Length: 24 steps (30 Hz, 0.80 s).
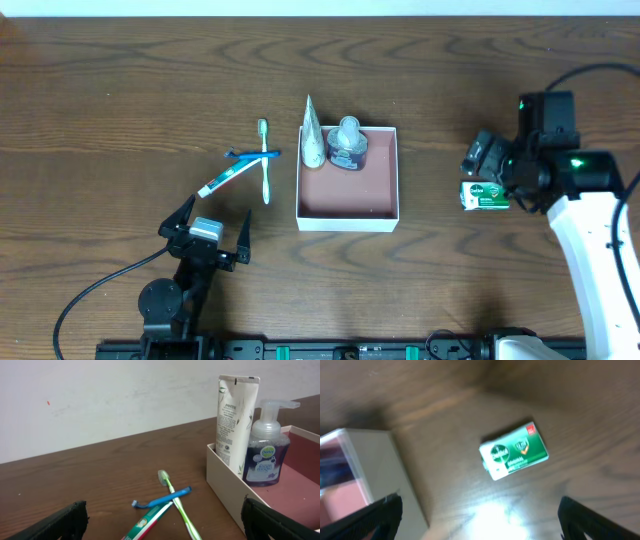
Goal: Pack container
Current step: 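Lower the right gripper onto the green Dettol soap box and grasp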
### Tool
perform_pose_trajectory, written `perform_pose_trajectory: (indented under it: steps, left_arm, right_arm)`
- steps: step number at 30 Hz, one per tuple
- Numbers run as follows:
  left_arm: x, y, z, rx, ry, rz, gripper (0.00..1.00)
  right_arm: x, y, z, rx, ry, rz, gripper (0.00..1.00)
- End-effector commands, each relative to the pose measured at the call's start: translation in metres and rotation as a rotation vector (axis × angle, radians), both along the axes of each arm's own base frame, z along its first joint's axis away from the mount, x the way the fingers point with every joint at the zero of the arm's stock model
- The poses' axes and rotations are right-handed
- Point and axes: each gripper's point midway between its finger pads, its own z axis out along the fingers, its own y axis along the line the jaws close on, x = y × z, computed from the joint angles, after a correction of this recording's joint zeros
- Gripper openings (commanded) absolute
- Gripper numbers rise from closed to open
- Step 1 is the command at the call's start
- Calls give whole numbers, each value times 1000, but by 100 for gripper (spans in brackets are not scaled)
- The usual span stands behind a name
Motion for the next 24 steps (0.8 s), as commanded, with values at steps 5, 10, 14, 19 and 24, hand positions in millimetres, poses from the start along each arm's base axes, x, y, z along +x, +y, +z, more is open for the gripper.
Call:
perform_pose_trajectory:
  steps: [5, 10, 14, 19, 24]
  left_arm:
    - [0, 1, -16, -1, 47, 2, 98]
    - [0, 1, -16, -1, 47, 2, 98]
    - [0, 1, -16, -1, 47, 2, 98]
    - [0, 1, -16, -1, 47, 2, 98]
    - [0, 1, -16, -1, 47, 2, 98]
  right_arm:
    - [-20, -11, -77, 138, 40, -374, 93]
    - [-28, -18, -108, 155, 13, -516, 94]
    - [-30, -22, -123, 164, -22, -575, 95]
    - [-30, -30, -135, 145, -80, -612, 95]
    - [-25, -42, -135, 89, -142, -620, 96]
